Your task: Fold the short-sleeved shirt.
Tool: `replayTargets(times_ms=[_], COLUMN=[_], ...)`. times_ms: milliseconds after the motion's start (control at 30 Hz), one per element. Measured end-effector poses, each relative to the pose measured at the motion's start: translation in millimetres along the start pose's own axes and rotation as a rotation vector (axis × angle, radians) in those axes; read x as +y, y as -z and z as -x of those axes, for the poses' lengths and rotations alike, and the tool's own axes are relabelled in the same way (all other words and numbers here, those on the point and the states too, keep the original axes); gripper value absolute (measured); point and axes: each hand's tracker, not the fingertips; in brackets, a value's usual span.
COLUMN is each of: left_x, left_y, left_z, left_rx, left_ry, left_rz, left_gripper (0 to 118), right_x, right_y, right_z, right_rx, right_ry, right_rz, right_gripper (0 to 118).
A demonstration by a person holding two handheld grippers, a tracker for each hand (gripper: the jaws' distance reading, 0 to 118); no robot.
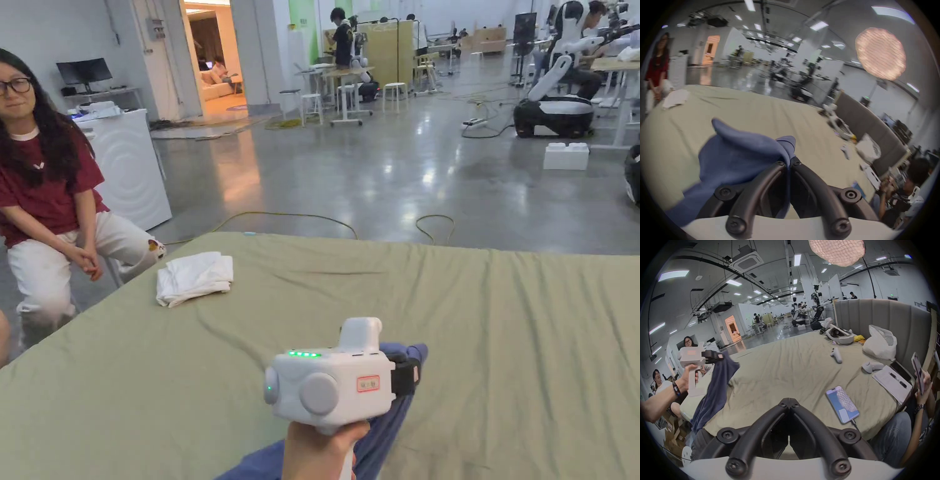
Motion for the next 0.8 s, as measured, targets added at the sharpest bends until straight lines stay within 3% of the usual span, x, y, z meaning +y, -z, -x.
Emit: replayTargets(times_ms=[200, 367, 400, 433, 467, 500, 533, 667, 800], left_x=[-99, -174, -184, -191, -195, -194, -190, -142, -87], left_y=[65, 94, 97, 102, 104, 102, 96, 37, -57], left_z=[-128, -218, -229, -235, -236, -233, -228, -189, -147], left_rx=[-0.328, -0.535, -0.570, -0.581, -0.568, -0.573, -0.571, -0.482, -0.229], left_ry=[0.054, 0.249, 0.250, 0.218, 0.171, 0.137, 0.124, 0.151, 0.299], left_rz=[0.179, 0.366, 0.395, 0.435, 0.437, 0.426, 0.400, 0.196, -0.072], left_gripper=[4, 4, 8, 19, 55, 79, 86, 86, 85], right_x=[-6, -9, -9, -9, -9, -9, -8, -3, 13], right_y=[-11, -16, -17, -18, -19, -19, -19, -14, -5], right_z=[-21, -22, -21, -21, -20, -20, -20, -18, -7], right_rx=[-0.046, -0.067, -0.070, -0.071, -0.071, -0.071, -0.064, -0.035, 0.007], right_ry=[0.034, 0.033, 0.029, 0.026, 0.026, 0.027, 0.025, 0.001, -0.035], right_rz=[0.010, 0.024, 0.025, 0.026, 0.028, 0.031, 0.032, 0.000, -0.056], right_gripper=[0, 0, 0, 0, 0, 0, 0, 0, 0])
